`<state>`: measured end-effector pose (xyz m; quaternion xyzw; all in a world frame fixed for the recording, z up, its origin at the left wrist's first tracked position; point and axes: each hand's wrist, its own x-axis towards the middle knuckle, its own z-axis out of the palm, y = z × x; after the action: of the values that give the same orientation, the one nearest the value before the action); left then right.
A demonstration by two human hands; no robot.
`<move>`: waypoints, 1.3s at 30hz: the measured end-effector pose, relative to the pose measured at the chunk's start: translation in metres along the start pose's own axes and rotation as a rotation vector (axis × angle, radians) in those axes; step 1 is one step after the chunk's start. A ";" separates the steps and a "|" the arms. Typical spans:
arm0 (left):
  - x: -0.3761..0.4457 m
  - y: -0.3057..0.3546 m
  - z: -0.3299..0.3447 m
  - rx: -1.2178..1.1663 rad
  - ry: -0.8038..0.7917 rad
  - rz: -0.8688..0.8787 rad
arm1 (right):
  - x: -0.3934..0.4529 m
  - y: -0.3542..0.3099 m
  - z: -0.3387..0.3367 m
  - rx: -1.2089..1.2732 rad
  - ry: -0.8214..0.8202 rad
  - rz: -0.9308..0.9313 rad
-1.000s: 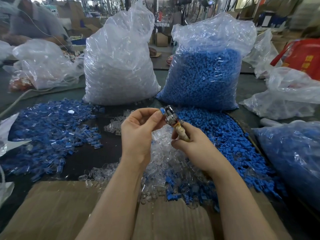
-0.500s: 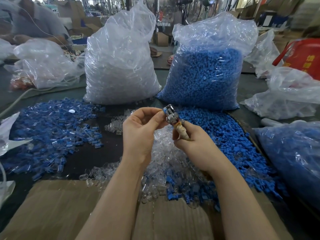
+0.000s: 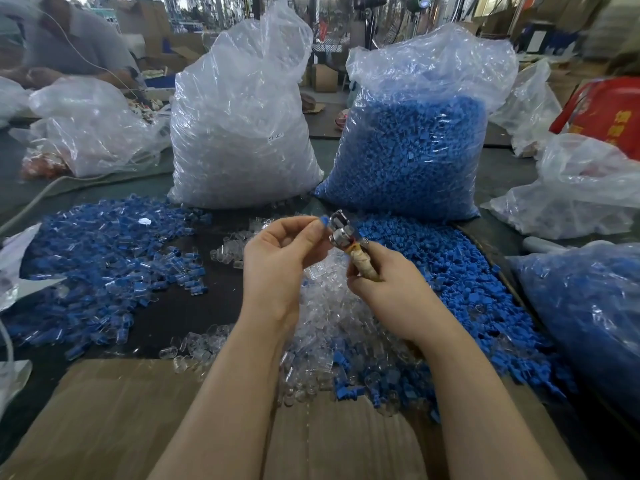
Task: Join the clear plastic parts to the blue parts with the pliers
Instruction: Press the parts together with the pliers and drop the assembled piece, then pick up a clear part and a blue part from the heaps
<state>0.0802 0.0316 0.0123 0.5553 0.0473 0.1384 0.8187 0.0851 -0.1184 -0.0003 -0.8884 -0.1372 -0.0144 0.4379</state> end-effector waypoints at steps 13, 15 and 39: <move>0.030 0.015 -0.107 -0.866 0.765 -0.291 | -0.001 0.031 -0.034 -0.488 0.166 0.401; 0.031 0.016 -0.113 -0.929 0.794 -0.251 | -0.002 0.034 -0.035 -0.497 0.169 0.445; 0.033 -0.017 -0.065 1.292 -0.157 -0.225 | -0.003 0.027 -0.026 -0.666 -0.021 0.567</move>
<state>0.1000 0.0932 -0.0256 0.9349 0.1190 -0.0452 0.3312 0.0912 -0.1550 -0.0058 -0.9837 0.1198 0.0722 0.1128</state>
